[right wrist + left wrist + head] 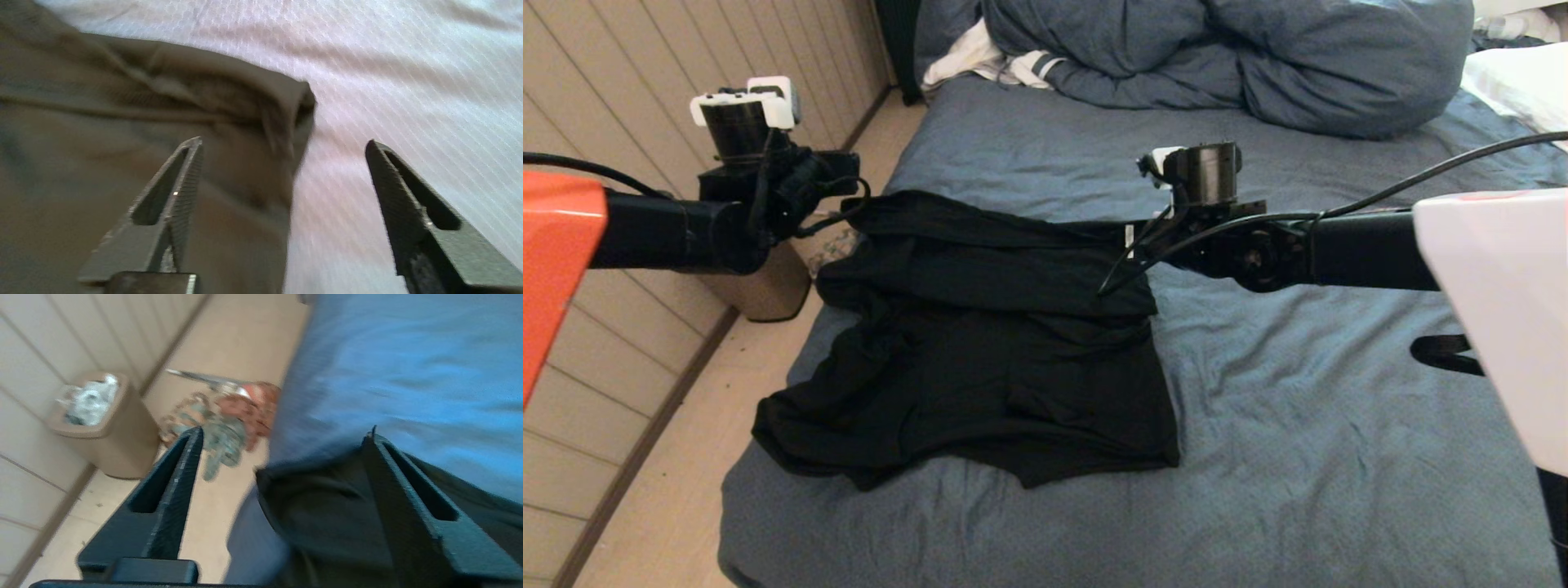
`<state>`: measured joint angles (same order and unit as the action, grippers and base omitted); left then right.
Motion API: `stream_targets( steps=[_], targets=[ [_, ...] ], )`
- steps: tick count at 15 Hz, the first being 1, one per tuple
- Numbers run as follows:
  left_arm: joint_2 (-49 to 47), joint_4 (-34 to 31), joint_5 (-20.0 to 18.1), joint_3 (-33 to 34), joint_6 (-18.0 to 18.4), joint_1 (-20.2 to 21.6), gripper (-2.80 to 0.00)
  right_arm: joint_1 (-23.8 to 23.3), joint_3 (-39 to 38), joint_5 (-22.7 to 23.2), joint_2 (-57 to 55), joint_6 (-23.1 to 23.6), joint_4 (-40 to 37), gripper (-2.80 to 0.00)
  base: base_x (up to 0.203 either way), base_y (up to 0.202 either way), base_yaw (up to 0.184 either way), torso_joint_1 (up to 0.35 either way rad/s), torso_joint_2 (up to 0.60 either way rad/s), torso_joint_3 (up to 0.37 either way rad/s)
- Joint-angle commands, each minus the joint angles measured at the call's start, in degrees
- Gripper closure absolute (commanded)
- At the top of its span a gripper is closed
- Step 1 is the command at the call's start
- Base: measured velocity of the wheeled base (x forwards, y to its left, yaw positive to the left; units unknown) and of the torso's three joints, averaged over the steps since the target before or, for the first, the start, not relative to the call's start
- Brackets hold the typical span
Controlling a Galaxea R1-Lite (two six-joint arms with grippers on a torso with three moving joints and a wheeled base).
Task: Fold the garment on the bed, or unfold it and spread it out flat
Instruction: Unford the black T-shirt
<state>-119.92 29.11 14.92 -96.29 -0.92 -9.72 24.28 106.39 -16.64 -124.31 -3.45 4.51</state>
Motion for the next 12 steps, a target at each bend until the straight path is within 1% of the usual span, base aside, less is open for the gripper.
stream_targets(
  steps=[1,2,3,4,5,6,8,10,12],
  targets=[
    [11.6,-4.71,-2.07,4.53,-1.39,-0.21,-2.8,0.3,-0.25,0.7,8.03,-1.98,-8.82,-2.8,0.0,0.0,0.0,0.0,0.0,0.0],
    [15.76,-9.81,-4.27,5.74,-3.65,-0.14,-2.8,0.33,-0.32,1.46,10.66,-3.42,-12.86,-2.8,0.0,0.0,0.0,0.0,0.0,0.0],
    [20.0,-16.18,-7.38,6.84,-7.3,0.51,-2.8,0.23,-0.69,1.94,13.0,-5.04,-16.77,-2.8,0.0,0.0,0.0,0.0,0.0,0.0],
    [23.74,-21.12,-11.02,8.47,-10.67,1.82,-2.8,0.14,-1.78,2.18,15.11,-6.38,-19.65,-2.8,0.0,0.0,0.0,0.0,0.0,0.0],
    [27.29,-25.17,-15.03,11.52,-13.18,3.4,-2.8,0.16,-4.37,2.65,17.71,-7.57,-21.66,-2.8,0.0,0.0,0.0,0.0,0.0,0.0],
    [29.96,-27.53,-17.8,16.29,-14.7,4.65,0.0,0.3,-8.22,3.92,20.38,-8.59,-22.81,0.0,0.0,0.0,0.0,0.0,0.0,0.0],
    [34.14,-29.55,-20.68,26.71,-16.08,5.89,0.0,0.62,-15.95,6.99,25.71,-10.63,-24.79,0.0,0.0,0.0,0.0,0.0,0.0,0.0],
    [37.48,-30.4,-22.18,36.66,-16.51,6.41,0.0,1.08,-22.02,9.43,29.64,-12.33,-30.71,0.0,0.0,0.0,0.0,0.0,0.0,0.0],
    [39.11,-29.48,-24.36,44.06,-16.68,6.63,0.0,1.45,-27.58,14.25,32.23,-14.42,-31.8,0.0,0.0,0.0,0.0,0.0,0.0,0.0]
  ],
)
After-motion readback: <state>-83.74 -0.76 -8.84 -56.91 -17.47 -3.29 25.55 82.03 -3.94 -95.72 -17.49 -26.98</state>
